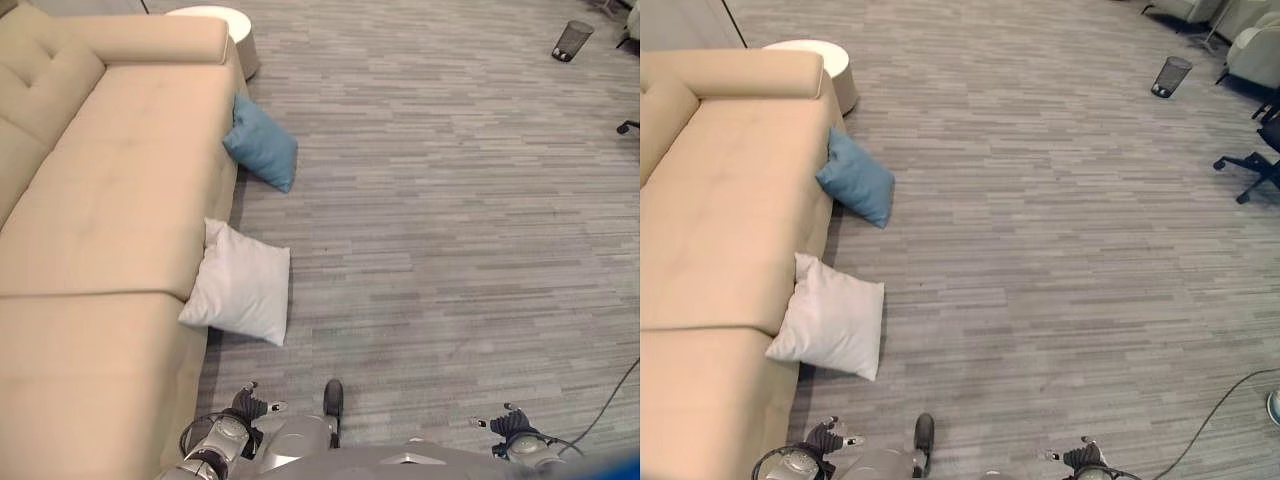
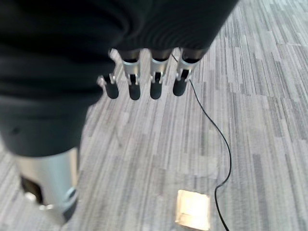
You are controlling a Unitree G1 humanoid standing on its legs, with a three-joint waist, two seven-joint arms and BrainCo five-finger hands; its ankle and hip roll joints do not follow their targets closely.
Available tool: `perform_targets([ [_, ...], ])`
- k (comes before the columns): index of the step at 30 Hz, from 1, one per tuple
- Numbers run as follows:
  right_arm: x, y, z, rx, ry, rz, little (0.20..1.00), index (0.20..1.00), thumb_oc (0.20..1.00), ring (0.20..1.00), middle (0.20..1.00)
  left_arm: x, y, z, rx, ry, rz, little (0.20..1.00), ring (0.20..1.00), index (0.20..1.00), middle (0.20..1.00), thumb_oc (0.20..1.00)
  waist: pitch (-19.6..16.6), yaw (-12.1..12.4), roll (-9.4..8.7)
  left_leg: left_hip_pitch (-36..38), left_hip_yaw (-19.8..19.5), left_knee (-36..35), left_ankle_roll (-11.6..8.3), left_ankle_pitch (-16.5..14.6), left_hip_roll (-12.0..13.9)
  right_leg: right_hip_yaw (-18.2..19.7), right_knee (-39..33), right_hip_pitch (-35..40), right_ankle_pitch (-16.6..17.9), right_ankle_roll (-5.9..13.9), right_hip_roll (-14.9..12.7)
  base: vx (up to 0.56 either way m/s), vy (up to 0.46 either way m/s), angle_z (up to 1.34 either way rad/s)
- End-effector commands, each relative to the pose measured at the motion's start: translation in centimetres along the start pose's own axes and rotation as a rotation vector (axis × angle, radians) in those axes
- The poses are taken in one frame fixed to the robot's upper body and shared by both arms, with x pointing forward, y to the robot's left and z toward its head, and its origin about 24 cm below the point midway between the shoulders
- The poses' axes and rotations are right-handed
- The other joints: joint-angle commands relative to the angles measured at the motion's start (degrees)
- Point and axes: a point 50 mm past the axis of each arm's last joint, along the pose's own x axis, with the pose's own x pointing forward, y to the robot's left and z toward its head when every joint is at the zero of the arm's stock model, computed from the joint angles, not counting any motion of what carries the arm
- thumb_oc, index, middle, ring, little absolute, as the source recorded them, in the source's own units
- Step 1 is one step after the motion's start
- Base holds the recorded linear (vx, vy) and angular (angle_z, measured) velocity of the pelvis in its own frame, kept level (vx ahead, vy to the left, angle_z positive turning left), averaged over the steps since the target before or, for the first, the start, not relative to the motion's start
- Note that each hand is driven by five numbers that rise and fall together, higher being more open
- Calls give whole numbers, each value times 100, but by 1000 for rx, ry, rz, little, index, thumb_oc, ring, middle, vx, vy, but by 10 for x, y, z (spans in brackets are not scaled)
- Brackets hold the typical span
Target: Pick up all the scattered cushions and arrange them neatly on the sofa.
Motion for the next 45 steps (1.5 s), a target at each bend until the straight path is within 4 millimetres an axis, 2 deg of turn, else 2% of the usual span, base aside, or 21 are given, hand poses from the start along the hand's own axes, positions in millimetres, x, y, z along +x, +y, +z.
perform_targets([
  [1, 5, -25, 14, -9, -56, -63, 1000, 1000, 1000, 1000, 1000, -3, -8, -4, -19, 3, -9, 1000, 1000, 1000, 1000, 1000, 133, 71, 247, 28, -202, 480, -533, -560, 233, -592, -2980, 327, 1243, -478, 57, 328, -82, 32],
  [5, 6, -26, 17, -22, -64, -58, 1000, 1000, 1000, 1000, 1000, -3, -9, -6, -12, 6, -14, 1000, 1000, 1000, 1000, 1000, 220, -147, 150, 499, -577, 504, -667, -929, 146, 32, -4631, -146, 1761, -379, 180, 399, -211, 41],
  [8, 5, -24, 13, -33, -58, -51, 1000, 1000, 1000, 1000, 1000, -3, -11, -9, -12, 16, -15, 1000, 1000, 1000, 1000, 1000, 134, -185, 75, 671, -739, 547, -729, -1126, 154, 148, -4698, -49, 1791, -424, 205, 373, -243, 82],
  [11, 4, -22, 11, -7, -63, -46, 1000, 1000, 1000, 1000, 1000, -4, -16, -8, -23, 15, -35, 1000, 1000, 1000, 1000, 1000, 61, -190, 30, 493, -758, 1089, -1042, -1048, 390, 19, -4916, 380, 1624, -610, 283, 262, -290, 86],
  [14, 5, -27, 20, 28, -91, -72, 1000, 1000, 1000, 1000, 1000, -1, -16, 9, -19, -33, -34, 1000, 1000, 1000, 1000, 1000, 309, -130, -132, -600, -366, 2869, -1175, -462, 670, -151, -5141, 812, 1384, -922, 323, 70, -259, 54],
  [16, 5, -28, 19, 35, -86, -75, 1000, 1000, 1000, 1000, 1000, -1, -16, 12, -21, -42, -34, 1000, 1000, 1000, 1000, 1000, 334, -116, -148, -749, -256, 3017, -1153, -464, 736, -219, -5198, 903, 1338, -962, 335, 94, -168, 31],
  [20, 5, -27, 13, 59, -68, -78, 1000, 1000, 1000, 1000, 1000, -1, -18, 15, -13, -56, -41, 1000, 1000, 1000, 1000, 1000, 265, -88, -190, -1052, 259, 2318, -1036, -645, 651, -518, -5418, 1220, 1193, -964, 372, 183, -111, 57],
  [21, 5, -28, 11, 52, -63, -80, 1000, 1000, 1000, 1000, 1000, -1, -19, 14, -8, -53, -45, 1000, 1000, 1000, 1000, 1000, 241, -85, -169, -1133, 384, 2077, -1023, -588, 585, -573, -5436, 1292, 1148, -966, 418, 283, -45, 82],
  [22, 5, -28, 10, 42, -63, -81, 1000, 1000, 1000, 1000, 1000, -1, -17, 11, -13, -46, -39, 1000, 1000, 1000, 1000, 1000, 183, -64, -94, -1111, 936, 1674, -1031, -426, 690, -742, -5387, 1420, 982, -965, 509, 287, 0, 82],
  [23, 4, -26, 9, 30, -61, -73, 1000, 1000, 1000, 1000, 1000, -2, -16, 8, -18, -38, -37, 1000, 1000, 1000, 1000, 1000, 168, -29, -80, -1025, 953, 1613, -983, -460, 683, -789, -5307, 1471, 916, -972, 521, 368, 82, 75],
  [25, 3, -21, 7, 4, -59, -53, 1000, 1000, 1000, 1000, 1000, -3, -16, -4, -49, 6, -32, 1000, 1000, 1000, 1000, 1000, -3, 59, -37, -545, 531, 1051, -822, -552, 397, -911, -4731, 1512, 780, -850, 424, 317, 165, 36],
  [28, 4, -22, 11, -13, -67, -46, 1000, 1000, 1000, 1000, 1000, -3, -7, -6, -59, 12, -9, 1000, 1000, 1000, 1000, 1000, 13, 76, 39, -229, 349, 879, -621, -653, 282, -1008, -3378, 1054, 1044, -499, 20, 168, 168, 45],
  [30, 4, -22, 13, -13, -73, -44, 1000, 1000, 1000, 1000, 1000, -2, -5, -5, -60, 7, -4, 1000, 1000, 1000, 1000, 1000, 28, 61, 59, -203, 239, 879, -584, -643, 261, -928, -3076, 890, 1204, -473, -1, 54, 43, 63],
  [32, 5, -22, 12, -12, -74, -40, 1000, 1000, 1000, 1000, 1000, -2, -3, -5, -63, -3, 2, 1000, 1000, 1000, 1000, 1000, 49, 55, 108, 12, -92, 857, -544, -719, 200, -517, -2896, 683, 1205, -509, 54, 100, -7, 69],
  [33, 5, -22, 13, -12, -74, -41, 1000, 1000, 1000, 1000, 1000, -2, -3, -4, -63, -3, 2, 1000, 1000, 1000, 1000, 1000, 29, 52, 117, -10, -97, 851, -547, -705, 210, -526, -2925, 672, 1230, -514, 67, 155, -71, 57],
  [34, 4, -21, 13, -16, -74, -35, 1000, 1000, 1000, 1000, 1000, -2, -3, -4, -63, -6, 4, 1000, 1000, 1000, 1000, 1000, 36, 13, 107, 110, -432, 810, -573, -713, 159, -111, -3272, 503, 1073, -605, 277, 170, -136, 84],
  [36, 5, -22, 13, -14, -77, -36, 1000, 1000, 1000, 1000, 1000, -2, -4, -3, -46, -11, -3, 1000, 1000, 1000, 1000, 1000, 58, -117, 16, 191, -948, 846, -631, -753, 16, 663, -4117, 338, 1237, -573, 540, 185, -149, 115],
  [37, 5, -22, 14, -14, -77, -36, 1000, 1000, 1000, 1000, 1000, -2, -4, -3, -46, -12, -3, 1000, 1000, 1000, 1000, 1000, 48, -121, 14, 177, -952, 839, -632, -740, 15, 660, -4134, 331, 1253, -572, 538, 119, -82, 134],
  [39, 5, -23, 10, -3, -64, -39, 1000, 1000, 1000, 1000, 1000, -1, -6, -2, -30, -11, -7, 1000, 1000, 1000, 1000, 1000, 4, -216, -79, 210, -1569, 826, -733, -756, -121, 1230, -4644, 424, 1359, -557, 738, 180, -217, 167],
  [43, 5, -24, 10, 24, -67, -42, 1000, 1000, 1000, 1000, 1000, -1, -8, -1, -37, -5, -16, 1000, 1000, 1000, 1000, 1000, -115, -181, -141, 59, -1844, 778, -943, -632, -35, 928, -4921, 709, 1272, -666, 689, 73, -221, 157],
  [45, 5, -27, 15, 44, -89, -52, 1000, 1000, 1000, 1000, 1000, -2, -14, -3, -39, 9, -28, 1000, 1000, 1000, 1000, 1000, -129, -225, -145, -102, -1792, 671, -1071, -514, 174, 491, -5107, 913, 1160, -772, 652, -3, -243, 125],
])
